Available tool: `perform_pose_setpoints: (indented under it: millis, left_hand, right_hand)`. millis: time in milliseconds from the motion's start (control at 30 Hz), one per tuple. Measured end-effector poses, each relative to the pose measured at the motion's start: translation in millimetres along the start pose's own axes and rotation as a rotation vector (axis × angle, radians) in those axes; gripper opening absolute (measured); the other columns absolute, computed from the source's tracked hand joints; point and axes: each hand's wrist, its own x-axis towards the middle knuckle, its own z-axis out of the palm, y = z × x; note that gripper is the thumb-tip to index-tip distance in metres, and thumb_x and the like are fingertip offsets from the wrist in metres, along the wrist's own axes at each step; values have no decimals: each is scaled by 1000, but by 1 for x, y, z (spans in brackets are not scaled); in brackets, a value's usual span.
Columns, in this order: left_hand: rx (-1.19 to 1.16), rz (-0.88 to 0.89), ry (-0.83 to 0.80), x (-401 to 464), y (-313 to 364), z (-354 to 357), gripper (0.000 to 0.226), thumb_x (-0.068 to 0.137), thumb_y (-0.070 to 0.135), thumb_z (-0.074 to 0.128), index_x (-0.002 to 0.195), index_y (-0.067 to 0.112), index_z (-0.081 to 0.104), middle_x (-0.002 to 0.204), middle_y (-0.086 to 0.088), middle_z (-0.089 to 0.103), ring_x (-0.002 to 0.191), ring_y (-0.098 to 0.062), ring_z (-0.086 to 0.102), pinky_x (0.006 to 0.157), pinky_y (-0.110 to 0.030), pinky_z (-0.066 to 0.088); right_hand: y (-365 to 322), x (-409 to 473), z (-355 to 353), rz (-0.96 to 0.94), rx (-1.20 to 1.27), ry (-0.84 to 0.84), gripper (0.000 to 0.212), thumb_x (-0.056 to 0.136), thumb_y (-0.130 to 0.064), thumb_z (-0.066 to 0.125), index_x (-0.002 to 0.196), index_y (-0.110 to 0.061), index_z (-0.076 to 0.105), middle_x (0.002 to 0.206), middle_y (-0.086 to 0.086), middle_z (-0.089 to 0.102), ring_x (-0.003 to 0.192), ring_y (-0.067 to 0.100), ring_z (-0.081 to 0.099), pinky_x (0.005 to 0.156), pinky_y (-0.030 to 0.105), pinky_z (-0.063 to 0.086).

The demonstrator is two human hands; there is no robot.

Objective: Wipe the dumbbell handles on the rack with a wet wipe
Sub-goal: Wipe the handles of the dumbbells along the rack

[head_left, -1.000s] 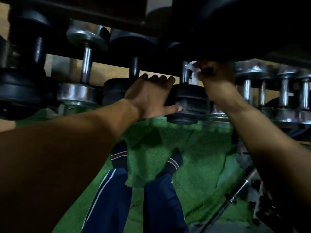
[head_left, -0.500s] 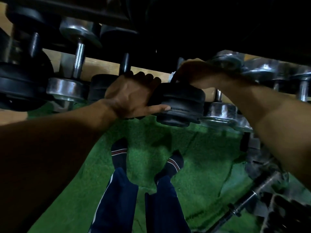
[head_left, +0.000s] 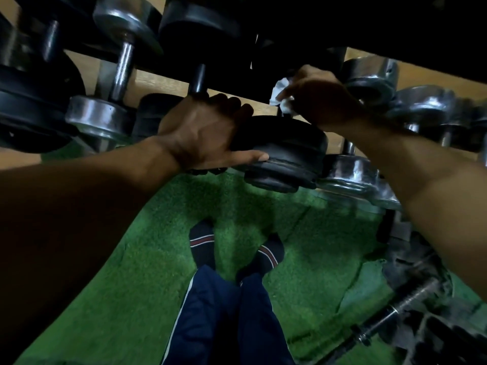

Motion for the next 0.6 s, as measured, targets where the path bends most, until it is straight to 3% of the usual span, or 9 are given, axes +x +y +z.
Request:
perform_pose_setpoints:
  millis: [33,100,167,233,333,400,467,600]
  left_hand:
    - [3,-2,12,0,0,1,82,92,85,25,119,14,56,105,-11,66,93,-30,63,85,-46,44]
    - [-10,-9,17,0,1,1,82,92,85,28,119,13,56,104,-11,66,93,-30,62,77,-42,38]
    - [-11,1,25,1,1,1,82,91,85,28,117,13,57,102,-12,66,90,-30,62,72,-38,27]
    - [-3,-1,21,0,1,1,84,90,86,26,118,13,57,102,-11,66,90,-30,63,71,-36,27]
    - [-2,-10,29,0,0,4,86,89,88,21,120,15,56,104,-10,66,92,-31,63,73,-38,40]
    - [-9,-18,26,0,-1,7,88,89,89,19,121,15,55,105,-11,65,94,-31,63,78,-41,45]
    - [-19,-22,22,0,-1,7,87,89,89,19,119,15,55,103,-11,65,93,-31,63,79,-42,45]
    - [-8,-3,36,-1,-2,5,85,89,88,19,114,16,55,101,-10,64,89,-31,63,75,-40,44]
  right_hand:
    - [4,-3,1,-28,-86,-56,21,90,-15,72,107,-5,76,112,20,62,92,20,61,77,9,40]
    - [1,-6,-4,-54,-70,-140,21,93,-8,66,112,-4,73,112,19,61,98,25,61,80,23,46]
    - [-7,-5,-6,102,206,-68,12,93,5,56,100,-3,61,91,14,60,82,26,58,67,28,45]
    - [1,-1,1,297,425,87,20,93,7,51,85,-10,49,80,7,58,68,17,57,61,29,45]
    - [5,0,18,378,212,221,18,94,-10,49,90,-20,63,85,2,65,76,17,61,73,33,49]
    - [-3,0,17,341,167,125,23,97,-13,49,102,-8,71,100,15,67,87,25,62,79,28,50]
    - [-7,-3,12,419,152,36,24,96,-18,55,103,-4,73,101,21,69,92,34,65,79,35,51]
    - [-6,-10,8,677,500,9,21,83,-16,75,85,5,72,74,16,68,60,13,69,60,27,57]
